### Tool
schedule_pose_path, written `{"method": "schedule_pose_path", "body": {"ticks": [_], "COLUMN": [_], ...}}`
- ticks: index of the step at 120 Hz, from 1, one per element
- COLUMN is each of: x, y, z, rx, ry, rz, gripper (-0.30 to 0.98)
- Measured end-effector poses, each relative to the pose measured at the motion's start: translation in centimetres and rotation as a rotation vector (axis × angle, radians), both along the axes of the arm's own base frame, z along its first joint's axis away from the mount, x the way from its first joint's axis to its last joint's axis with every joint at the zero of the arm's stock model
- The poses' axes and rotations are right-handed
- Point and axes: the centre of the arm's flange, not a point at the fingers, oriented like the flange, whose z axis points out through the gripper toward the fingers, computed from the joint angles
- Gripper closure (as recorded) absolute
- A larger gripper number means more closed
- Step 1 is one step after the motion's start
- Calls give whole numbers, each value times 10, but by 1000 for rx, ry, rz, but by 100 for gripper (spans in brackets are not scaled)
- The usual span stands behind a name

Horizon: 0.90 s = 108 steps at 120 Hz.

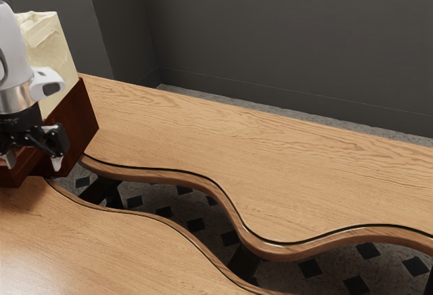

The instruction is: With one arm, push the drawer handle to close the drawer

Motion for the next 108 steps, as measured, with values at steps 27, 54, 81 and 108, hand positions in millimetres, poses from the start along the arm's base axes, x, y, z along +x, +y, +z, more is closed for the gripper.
{"method": "schedule_pose_path", "body": {"ticks": [27, 54, 81, 108], "x": [-24, -67, -65, -52], "y": [65, 170, 260, 315], "z": [-81, -103, -127, -142], "rx": [-42, -126, -105, -52], "ry": [-40, -101, -34, -83], "rz": [214, 449, 438, 375], "gripper": [0, 0, 1, 51]}}
